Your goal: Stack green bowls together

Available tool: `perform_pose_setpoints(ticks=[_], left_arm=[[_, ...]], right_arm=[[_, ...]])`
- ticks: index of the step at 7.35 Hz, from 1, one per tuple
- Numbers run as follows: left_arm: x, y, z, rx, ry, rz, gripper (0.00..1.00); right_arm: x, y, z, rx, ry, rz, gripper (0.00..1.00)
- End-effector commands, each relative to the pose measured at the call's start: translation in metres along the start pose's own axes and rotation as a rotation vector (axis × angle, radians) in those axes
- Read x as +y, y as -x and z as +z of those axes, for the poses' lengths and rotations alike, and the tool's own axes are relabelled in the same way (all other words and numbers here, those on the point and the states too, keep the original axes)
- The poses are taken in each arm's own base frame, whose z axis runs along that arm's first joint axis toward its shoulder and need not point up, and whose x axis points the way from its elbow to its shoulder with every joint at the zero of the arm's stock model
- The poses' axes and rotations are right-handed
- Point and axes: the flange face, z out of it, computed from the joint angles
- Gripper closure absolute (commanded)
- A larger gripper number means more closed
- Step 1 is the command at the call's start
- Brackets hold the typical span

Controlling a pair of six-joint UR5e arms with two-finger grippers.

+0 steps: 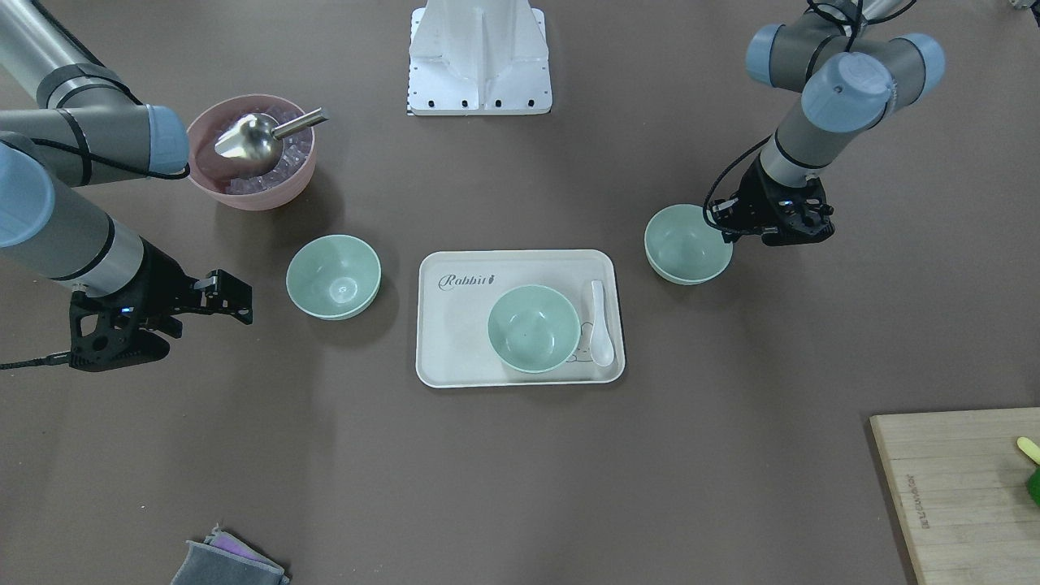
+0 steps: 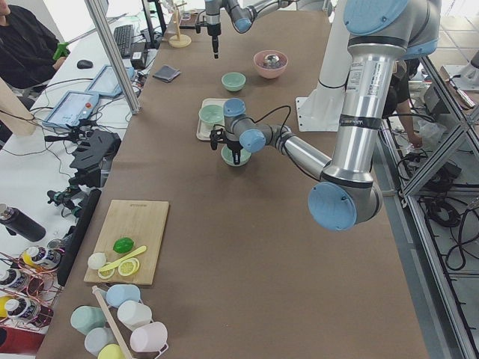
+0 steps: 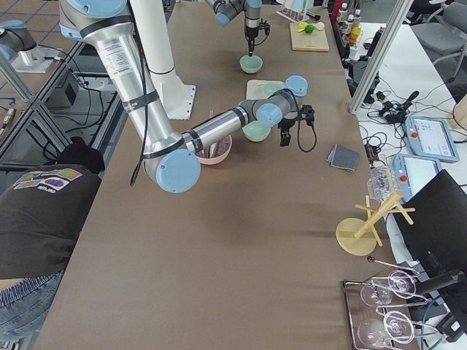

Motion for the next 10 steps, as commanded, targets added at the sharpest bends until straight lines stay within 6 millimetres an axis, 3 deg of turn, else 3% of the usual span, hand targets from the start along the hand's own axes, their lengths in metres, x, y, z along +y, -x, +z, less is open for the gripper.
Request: perform_pose_setpoints(ticks=[1, 3, 4, 5, 7, 10], left_arm=[[0.001, -0.003, -0.027, 0.066, 0.046, -0.003, 1.0], [-0.01, -0.001, -0.038, 0.082, 0.04, -0.02, 1.0], [-0.011, -0.004, -0.037, 0.076, 0.045, -0.032, 1.0], [-0.02, -0.024, -0.046, 0.069, 0.045, -0.042, 1.0], [-0.031, -0.062, -0.062, 0.045, 0.051, -0.062, 1.0], [-0.035, -0.072, -0.066, 0.051, 0.049, -0.058, 1.0]], right_arm=[[0.0, 0.001, -0.001, -0.003, 0.0, -0.002, 0.0], [0.004, 0.005, 0.004, -0.001, 0.004, -0.01, 0.0], [0.013, 0.01, 0.02, 0.016, 0.015, -0.023, 0.0], [0.021, 0.02, 0.037, 0.053, 0.005, -0.041, 0.0], [0.033, 0.034, 0.04, 0.056, -0.001, -0.07, 0.0], [0.065, 0.062, 0.073, 0.096, 0.004, -0.118, 0.0]])
